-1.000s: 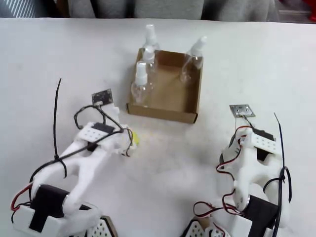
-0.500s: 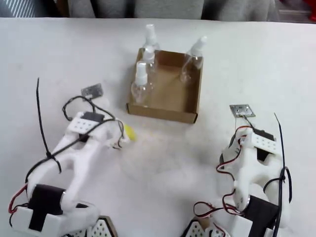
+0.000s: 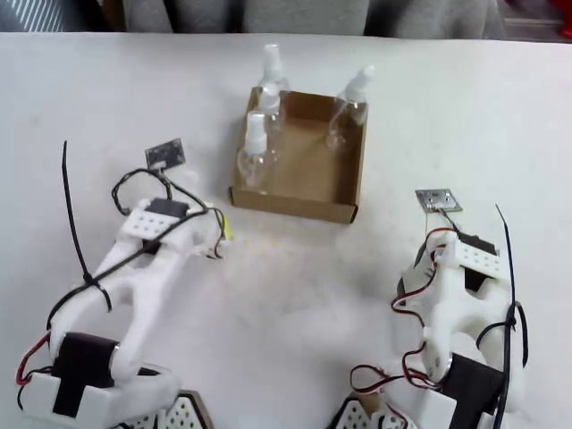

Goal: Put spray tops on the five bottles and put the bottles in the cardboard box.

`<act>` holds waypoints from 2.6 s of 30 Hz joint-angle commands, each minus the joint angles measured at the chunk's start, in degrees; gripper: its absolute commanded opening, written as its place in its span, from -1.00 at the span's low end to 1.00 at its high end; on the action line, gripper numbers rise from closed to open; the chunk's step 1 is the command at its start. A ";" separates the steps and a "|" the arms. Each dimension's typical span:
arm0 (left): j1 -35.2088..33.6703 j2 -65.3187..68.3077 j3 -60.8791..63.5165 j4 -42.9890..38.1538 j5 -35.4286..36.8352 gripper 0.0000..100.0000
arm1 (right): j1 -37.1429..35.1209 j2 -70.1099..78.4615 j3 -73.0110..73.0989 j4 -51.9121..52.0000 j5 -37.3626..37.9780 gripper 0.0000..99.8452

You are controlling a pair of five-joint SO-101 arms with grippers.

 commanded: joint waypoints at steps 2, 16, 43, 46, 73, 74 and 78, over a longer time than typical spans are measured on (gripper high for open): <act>-0.66 -0.31 -3.08 -1.58 -0.44 -0.62 | -0.66 -1.89 0.09 -0.57 0.70 -0.96; -0.75 -0.31 -3.08 -4.75 5.01 -0.62 | -0.66 -1.89 0.09 -0.48 0.70 -0.96; -0.75 -3.03 -6.07 -1.14 11.87 -0.62 | -2.07 -1.89 0.18 -0.66 0.79 -0.96; -0.75 -3.21 -5.10 -3.78 12.22 -0.62 | -2.07 -1.89 0.18 -0.66 0.79 -0.96; -1.63 13.32 -9.67 -7.21 14.24 -0.90 | -1.71 -1.89 0.26 -0.40 0.79 -0.96; -1.63 12.97 -9.67 -6.15 14.24 -0.91 | -1.71 -1.89 0.26 -0.40 0.79 -0.96; -1.54 10.33 -9.67 -0.53 8.00 -0.95 | -1.71 -1.89 0.26 -0.40 0.79 -0.96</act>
